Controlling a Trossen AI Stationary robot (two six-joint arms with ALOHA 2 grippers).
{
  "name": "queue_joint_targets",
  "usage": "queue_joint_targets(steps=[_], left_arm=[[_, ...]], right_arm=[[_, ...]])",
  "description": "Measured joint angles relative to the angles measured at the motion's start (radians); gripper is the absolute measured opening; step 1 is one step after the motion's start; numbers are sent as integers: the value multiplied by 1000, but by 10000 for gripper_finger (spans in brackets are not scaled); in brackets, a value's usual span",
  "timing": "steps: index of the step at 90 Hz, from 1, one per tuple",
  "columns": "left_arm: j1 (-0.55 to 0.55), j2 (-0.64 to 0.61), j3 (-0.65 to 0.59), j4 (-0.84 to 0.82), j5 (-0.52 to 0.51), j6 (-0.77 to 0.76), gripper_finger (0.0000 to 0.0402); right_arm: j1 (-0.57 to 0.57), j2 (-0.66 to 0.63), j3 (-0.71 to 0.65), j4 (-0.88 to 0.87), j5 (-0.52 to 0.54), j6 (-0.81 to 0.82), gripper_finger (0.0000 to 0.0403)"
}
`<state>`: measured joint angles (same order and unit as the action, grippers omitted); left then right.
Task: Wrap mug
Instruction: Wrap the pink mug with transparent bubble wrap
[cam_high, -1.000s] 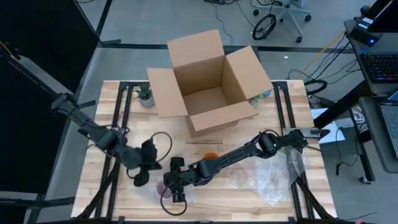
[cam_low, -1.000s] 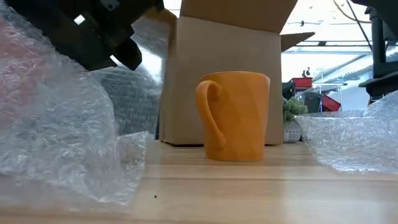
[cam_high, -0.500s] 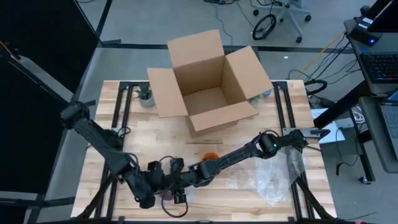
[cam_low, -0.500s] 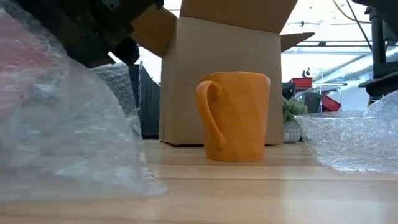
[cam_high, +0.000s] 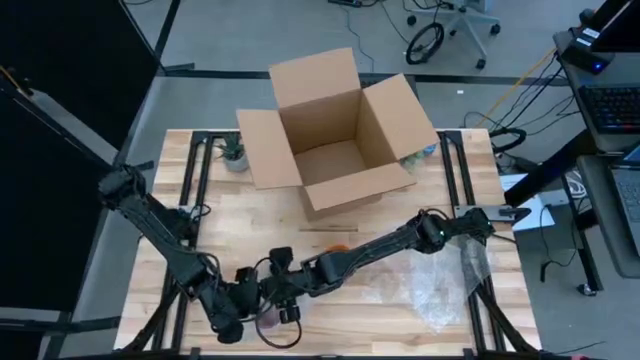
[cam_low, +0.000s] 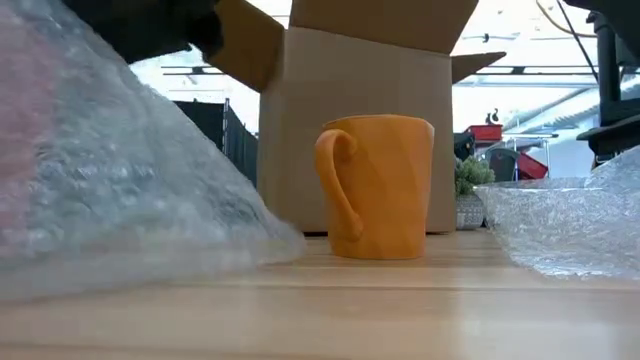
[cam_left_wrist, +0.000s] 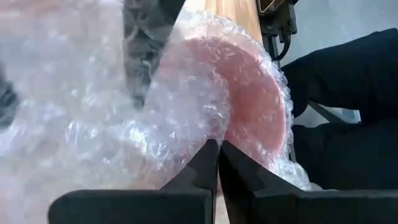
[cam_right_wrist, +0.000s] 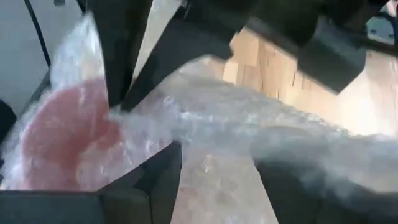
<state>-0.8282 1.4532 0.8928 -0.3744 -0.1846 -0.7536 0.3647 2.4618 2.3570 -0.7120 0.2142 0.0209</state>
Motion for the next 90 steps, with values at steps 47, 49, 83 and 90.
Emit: queue_joint_targets(steps=[47, 49, 83, 90], left_arm=[[0, -2, 0, -2, -34, 4, 0], [0, -2, -1, -3, -34, 3, 0], [1, -2, -1, 1, -35, -2, 0], [1, -2, 15, -8, -33, -25, 0]], right_arm=[[140, -29, -13, -2, 21, 190, 192], [146, -22, -13, 13, 30, 184, 192], [179, 73, -15, 83, 272, 53, 192], [181, 74, -15, 86, 353, 49, 192]])
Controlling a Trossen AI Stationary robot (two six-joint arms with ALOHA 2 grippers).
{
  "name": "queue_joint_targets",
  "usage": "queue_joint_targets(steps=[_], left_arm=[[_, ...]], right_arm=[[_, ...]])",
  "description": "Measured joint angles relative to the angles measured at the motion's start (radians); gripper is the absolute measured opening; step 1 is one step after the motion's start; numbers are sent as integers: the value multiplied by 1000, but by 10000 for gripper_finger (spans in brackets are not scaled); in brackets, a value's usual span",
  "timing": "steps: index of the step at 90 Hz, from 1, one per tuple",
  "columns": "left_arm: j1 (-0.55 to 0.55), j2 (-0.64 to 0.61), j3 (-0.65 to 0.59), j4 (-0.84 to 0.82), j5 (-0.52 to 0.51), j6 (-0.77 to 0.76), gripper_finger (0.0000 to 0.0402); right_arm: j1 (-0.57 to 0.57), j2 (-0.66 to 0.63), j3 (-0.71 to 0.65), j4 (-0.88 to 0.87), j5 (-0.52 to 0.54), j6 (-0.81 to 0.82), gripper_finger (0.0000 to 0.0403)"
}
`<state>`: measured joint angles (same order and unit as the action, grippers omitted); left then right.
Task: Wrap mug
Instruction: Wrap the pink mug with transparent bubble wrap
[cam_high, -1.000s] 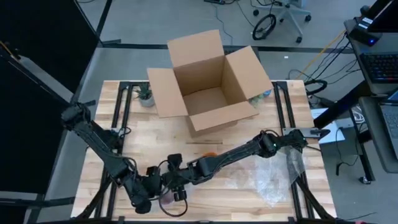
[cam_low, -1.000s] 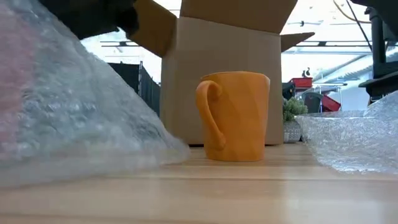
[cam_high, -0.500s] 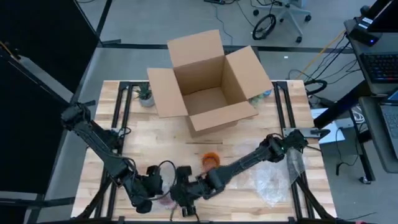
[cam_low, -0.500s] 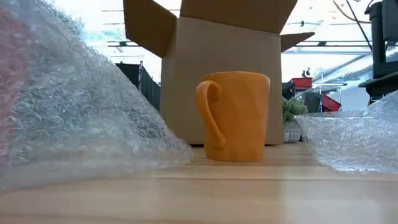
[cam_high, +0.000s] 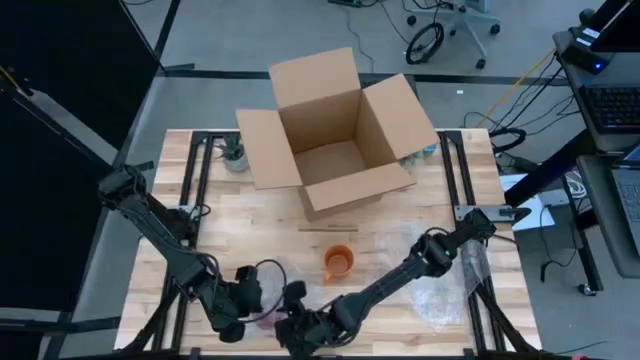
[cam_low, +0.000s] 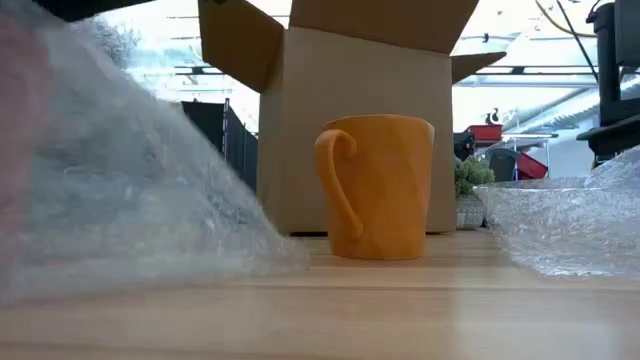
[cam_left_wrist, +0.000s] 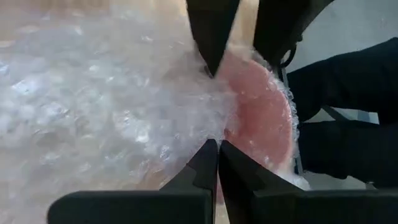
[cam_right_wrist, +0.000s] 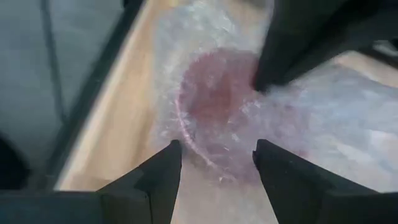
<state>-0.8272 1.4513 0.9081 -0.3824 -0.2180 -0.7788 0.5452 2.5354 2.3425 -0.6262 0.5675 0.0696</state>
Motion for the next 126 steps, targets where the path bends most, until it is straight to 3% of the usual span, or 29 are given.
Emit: queue_joint_targets(steps=[9, 22, 55, 77, 95, 126], left_arm=[[0, 0, 55, 7, 0, 0, 0], [-15, 0, 125, 22, 0, 19, 0], [-10, 181, 119, 79, -11, 1, 0], [-2, 200, 119, 99, 0, 29, 0], [-2, 203, 117, 128, 5, 60, 0], [2, 203, 116, 129, 6, 60, 0]], right_arm=[[-3, 0, 0, -2, 74, -1, 192], [-3, 1, 0, 7, 82, 30, 192], [8, -4, 0, -38, 87, 80, 192], [49, -82, 13, -187, 91, 136, 192], [44, -106, 13, -51, 141, 97, 192], [-20, -82, 7, -6, 129, 170, 192]])
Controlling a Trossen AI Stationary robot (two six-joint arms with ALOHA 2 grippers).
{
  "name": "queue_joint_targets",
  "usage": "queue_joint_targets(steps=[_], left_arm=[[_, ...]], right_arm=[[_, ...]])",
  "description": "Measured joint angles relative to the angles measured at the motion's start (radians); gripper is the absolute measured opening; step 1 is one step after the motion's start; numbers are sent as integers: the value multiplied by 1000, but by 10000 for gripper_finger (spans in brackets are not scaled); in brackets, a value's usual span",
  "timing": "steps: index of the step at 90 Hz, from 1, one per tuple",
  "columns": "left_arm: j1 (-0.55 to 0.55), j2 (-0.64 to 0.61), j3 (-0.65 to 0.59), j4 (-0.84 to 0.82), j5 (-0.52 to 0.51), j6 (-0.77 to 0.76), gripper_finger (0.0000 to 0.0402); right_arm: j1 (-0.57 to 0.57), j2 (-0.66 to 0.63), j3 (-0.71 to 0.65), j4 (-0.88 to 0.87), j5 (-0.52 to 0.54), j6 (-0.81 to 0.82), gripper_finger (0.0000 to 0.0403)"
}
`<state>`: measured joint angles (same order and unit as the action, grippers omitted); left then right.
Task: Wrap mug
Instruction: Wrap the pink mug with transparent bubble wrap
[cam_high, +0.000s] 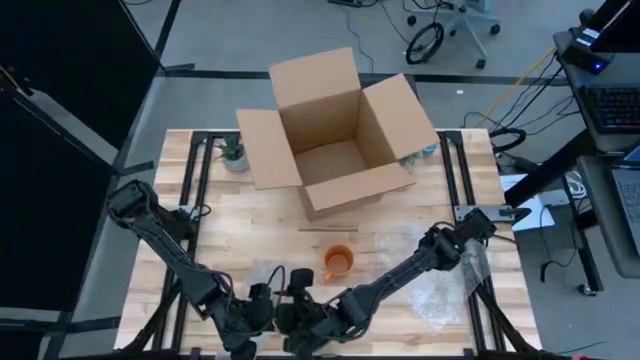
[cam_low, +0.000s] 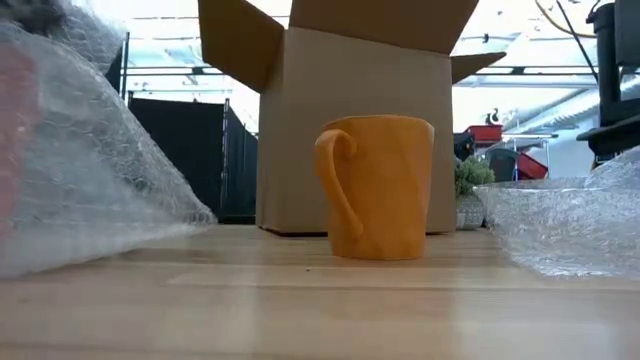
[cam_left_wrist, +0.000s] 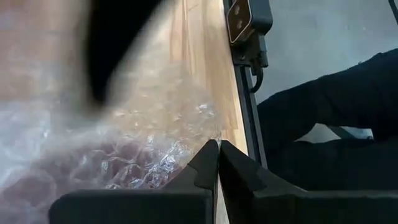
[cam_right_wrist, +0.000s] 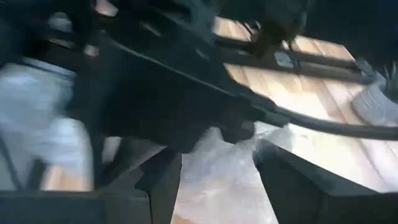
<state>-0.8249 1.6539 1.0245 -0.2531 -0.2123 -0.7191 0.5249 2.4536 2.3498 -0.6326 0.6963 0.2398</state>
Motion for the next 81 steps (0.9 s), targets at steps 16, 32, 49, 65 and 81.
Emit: queue_joint_targets(steps=[16, 32, 49, 65, 81], left_arm=[[0, -2, 0, -1, 2, -7, 0], [0, -6, 45, -94, 7, -4, 0], [0, -52, 111, -236, 9, 2, 0], [-3, -115, 159, -397, -29, -25, 0], [-12, -142, 144, -513, -125, -39, 0]], right_arm=[[-23, 20, -29, -7, -48, 54, 192], [-28, 30, -61, -5, -72, 78, 192], [-25, 30, -71, -6, -75, 78, 192], [-27, 30, -71, -6, -74, 78, 192], [-27, 30, -71, -7, -74, 72, 192]])
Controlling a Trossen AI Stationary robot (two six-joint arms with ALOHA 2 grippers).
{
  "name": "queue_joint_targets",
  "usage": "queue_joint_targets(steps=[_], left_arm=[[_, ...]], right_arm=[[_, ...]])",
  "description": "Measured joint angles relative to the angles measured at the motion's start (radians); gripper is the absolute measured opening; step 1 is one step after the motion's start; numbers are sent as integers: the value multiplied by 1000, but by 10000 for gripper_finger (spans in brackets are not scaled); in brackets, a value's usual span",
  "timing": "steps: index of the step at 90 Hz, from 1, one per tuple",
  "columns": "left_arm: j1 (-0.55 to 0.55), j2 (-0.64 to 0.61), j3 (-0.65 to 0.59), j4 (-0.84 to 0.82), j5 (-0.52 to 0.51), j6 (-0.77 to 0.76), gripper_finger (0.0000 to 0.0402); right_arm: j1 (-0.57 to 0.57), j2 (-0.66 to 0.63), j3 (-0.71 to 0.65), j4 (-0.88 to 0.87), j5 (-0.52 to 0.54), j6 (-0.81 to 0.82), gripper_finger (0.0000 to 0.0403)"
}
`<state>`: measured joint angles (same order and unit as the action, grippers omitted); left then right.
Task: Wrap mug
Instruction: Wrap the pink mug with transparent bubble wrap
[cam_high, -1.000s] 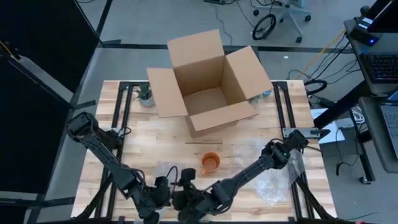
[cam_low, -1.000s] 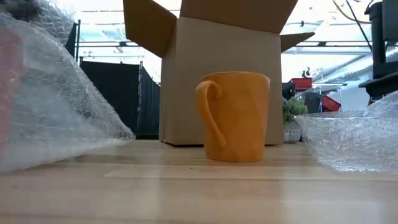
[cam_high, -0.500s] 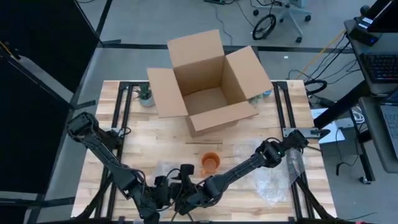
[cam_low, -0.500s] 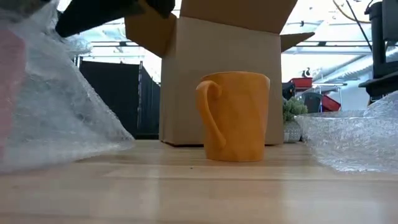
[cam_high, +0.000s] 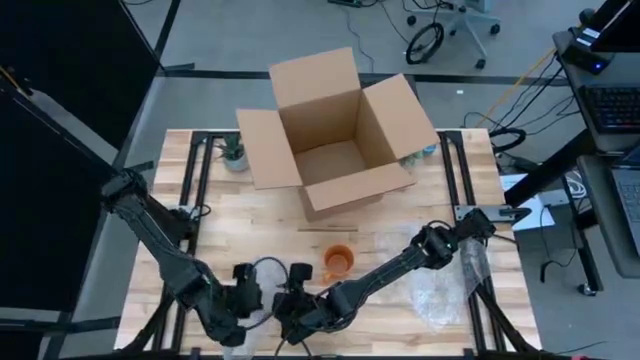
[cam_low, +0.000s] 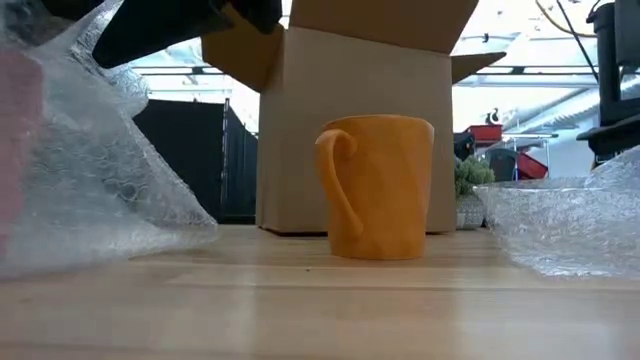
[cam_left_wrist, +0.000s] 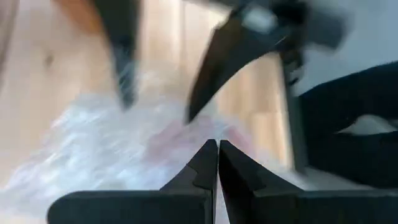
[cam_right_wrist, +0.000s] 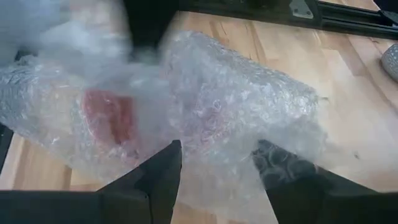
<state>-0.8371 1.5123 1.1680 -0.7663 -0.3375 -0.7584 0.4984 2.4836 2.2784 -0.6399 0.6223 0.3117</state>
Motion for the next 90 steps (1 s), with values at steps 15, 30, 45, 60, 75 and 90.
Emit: queue_joint_targets(steps=[15, 30, 45, 60, 75, 90], left_arm=[[6, 12, -21, 5, -5, -21, 0], [6, -1, 21, 29, 62, -10, 4], [12, -45, 59, -3, 75, 20, 54], [12, -91, 94, -103, 43, 31, 121], [20, -70, 38, -200, -32, -25, 151], [53, -9, -61, -9, 53, 5, 153]], right_arm=[[0, 0, 0, -2, 0, -1, 192], [1, 0, 0, -1, 0, -5, 192], [1, 0, -1, -1, 0, -5, 192], [1, 0, -1, 0, -21, -5, 192], [2, 0, -1, 0, -25, -9, 192], [4, 0, -1, 0, -26, -13, 192]])
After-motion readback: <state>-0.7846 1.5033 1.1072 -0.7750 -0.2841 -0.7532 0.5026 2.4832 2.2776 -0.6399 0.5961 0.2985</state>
